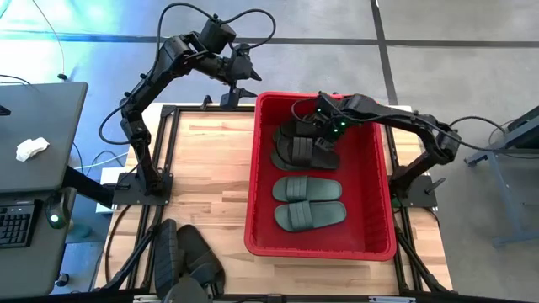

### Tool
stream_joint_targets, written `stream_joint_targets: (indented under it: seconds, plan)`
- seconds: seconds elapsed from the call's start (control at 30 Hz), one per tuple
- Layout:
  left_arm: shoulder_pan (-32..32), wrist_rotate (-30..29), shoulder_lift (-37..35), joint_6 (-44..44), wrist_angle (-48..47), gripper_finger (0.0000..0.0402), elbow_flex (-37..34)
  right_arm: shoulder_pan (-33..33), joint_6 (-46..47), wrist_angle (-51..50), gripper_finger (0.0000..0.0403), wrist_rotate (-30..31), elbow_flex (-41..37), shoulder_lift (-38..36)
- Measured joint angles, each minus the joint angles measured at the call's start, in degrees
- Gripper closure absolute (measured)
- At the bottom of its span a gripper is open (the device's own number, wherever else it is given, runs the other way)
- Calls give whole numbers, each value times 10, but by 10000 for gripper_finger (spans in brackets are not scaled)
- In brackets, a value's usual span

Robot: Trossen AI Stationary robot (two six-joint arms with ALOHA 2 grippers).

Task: Pick and place slides into bin
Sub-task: Put the black slide into the red container

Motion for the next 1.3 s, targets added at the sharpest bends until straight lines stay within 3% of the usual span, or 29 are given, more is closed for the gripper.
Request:
stream_joint_targets:
  seconds: [0.07,0.2,0.4,0.67,0.87,1.03,1.3]
  plan:
    - [0,0,0,0,1,167,0,0,-2,-26,371,-31,0,-21]
    - [0,0,0,5,1,167,0,12,-32,-81,375,-154,0,-55]
    - [0,-1,0,6,4,167,0,95,-87,-88,400,-118,0,-50]
    - [0,-1,0,8,4,167,0,162,-46,-27,402,-105,-26,-42]
    - [0,-1,0,16,4,167,0,197,15,60,403,-88,-138,-55]
    - [0,-1,0,17,4,167,0,222,33,76,403,-35,-150,-63]
    - [0,-3,0,16,5,167,0,215,33,89,403,-17,-173,-55]
